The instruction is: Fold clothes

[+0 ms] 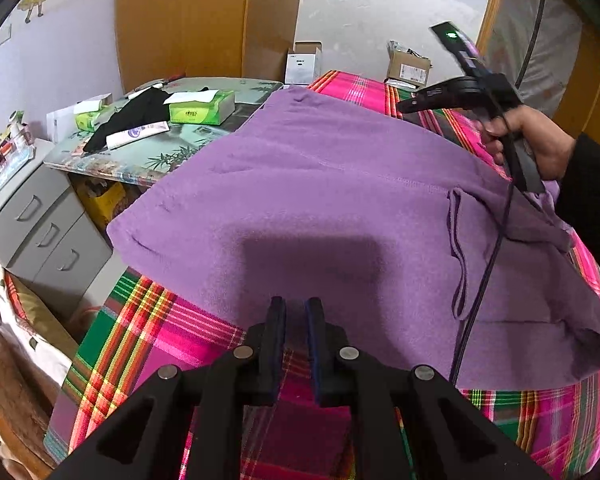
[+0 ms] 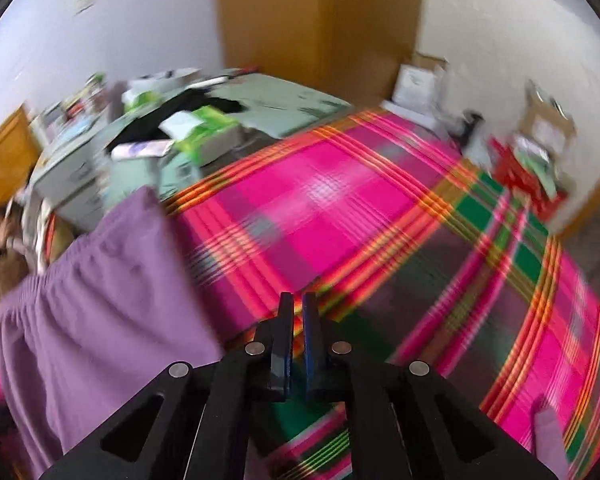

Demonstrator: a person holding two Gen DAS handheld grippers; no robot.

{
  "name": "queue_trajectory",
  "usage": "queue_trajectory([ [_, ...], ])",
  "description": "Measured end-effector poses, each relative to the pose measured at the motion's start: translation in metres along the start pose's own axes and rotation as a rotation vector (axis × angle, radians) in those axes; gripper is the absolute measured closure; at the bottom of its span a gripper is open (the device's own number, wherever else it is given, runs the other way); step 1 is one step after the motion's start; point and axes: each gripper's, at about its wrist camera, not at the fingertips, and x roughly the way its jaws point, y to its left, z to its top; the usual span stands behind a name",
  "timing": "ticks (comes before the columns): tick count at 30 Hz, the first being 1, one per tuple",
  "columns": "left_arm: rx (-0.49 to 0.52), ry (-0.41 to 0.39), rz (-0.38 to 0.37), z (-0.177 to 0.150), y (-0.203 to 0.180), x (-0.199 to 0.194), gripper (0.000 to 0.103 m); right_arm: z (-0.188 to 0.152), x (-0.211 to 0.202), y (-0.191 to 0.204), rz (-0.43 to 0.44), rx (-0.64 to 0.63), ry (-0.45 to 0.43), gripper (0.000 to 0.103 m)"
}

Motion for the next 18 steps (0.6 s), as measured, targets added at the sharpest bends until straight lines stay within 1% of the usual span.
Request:
queue_trajectory([
  [1,0.0,0.001,-0.002,0.0,0.001,0.0,0.092,-0.003,-0.007,-0.001,0.011,0.001,-0.01,0.097],
  [3,0.002,0.004,-0.001,0.001,0.001,0.001,0.092,-0.011,-0.022,-0.001,0.035,-0.003,-0.024,0.089],
  [5,0.005,0.01,0.004,0.001,0.0,0.001,0.092,-0.028,-0.045,-0.001,0.031,-0.025,-0.033,0.081],
  [7,0.001,0.018,0.004,0.002,-0.001,0.0,0.092,-0.049,-0.068,-0.004,0.016,-0.021,-0.032,0.078],
  [10,-0.001,0.014,-0.012,0.001,-0.004,-0.005,0.092,-0.082,-0.103,-0.01,-0.005,-0.002,-0.033,0.078],
  [14,0.025,-0.007,-0.037,-0.005,-0.017,-0.015,0.092,-0.14,-0.159,-0.022,-0.008,0.072,-0.078,0.075],
  [16,0.039,-0.009,-0.046,-0.007,-0.024,-0.017,0.092,-0.165,-0.177,-0.025,-0.045,0.071,-0.085,0.072],
  [18,0.045,-0.004,-0.053,-0.008,-0.03,-0.015,0.092,-0.187,-0.191,-0.035,-0.115,0.076,-0.095,0.071],
])
